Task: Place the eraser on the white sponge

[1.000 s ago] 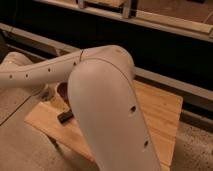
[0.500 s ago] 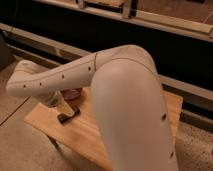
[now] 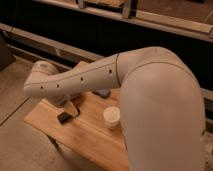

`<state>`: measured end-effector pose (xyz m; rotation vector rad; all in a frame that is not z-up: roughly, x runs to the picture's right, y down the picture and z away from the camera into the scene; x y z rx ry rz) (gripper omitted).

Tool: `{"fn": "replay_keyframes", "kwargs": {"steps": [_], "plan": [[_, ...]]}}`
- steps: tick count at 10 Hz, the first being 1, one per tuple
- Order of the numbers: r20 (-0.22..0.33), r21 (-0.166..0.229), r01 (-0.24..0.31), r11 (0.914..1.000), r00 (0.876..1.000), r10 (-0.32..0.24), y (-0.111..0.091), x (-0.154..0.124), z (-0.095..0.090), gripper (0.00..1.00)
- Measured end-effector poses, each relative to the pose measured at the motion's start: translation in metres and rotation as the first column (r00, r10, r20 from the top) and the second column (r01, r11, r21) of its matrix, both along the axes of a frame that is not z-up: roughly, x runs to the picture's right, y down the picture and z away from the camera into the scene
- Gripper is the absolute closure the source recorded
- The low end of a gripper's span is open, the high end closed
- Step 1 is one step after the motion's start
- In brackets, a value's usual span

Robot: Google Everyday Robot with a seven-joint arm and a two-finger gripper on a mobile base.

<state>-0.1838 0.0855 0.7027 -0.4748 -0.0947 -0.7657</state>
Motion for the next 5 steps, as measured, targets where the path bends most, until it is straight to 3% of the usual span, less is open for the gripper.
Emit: {"fn": "replay_keyframes", "kwargs": {"steps": [2, 5], "plan": [[0.005, -0.020, 0.007, 0.9998, 1.000, -0.007, -0.002, -0.008, 0.000, 0.35], [0.026, -0.079, -0.001, 0.9969, 1.000, 0.003, -0.003, -0.037, 0.004, 0.35]]}}
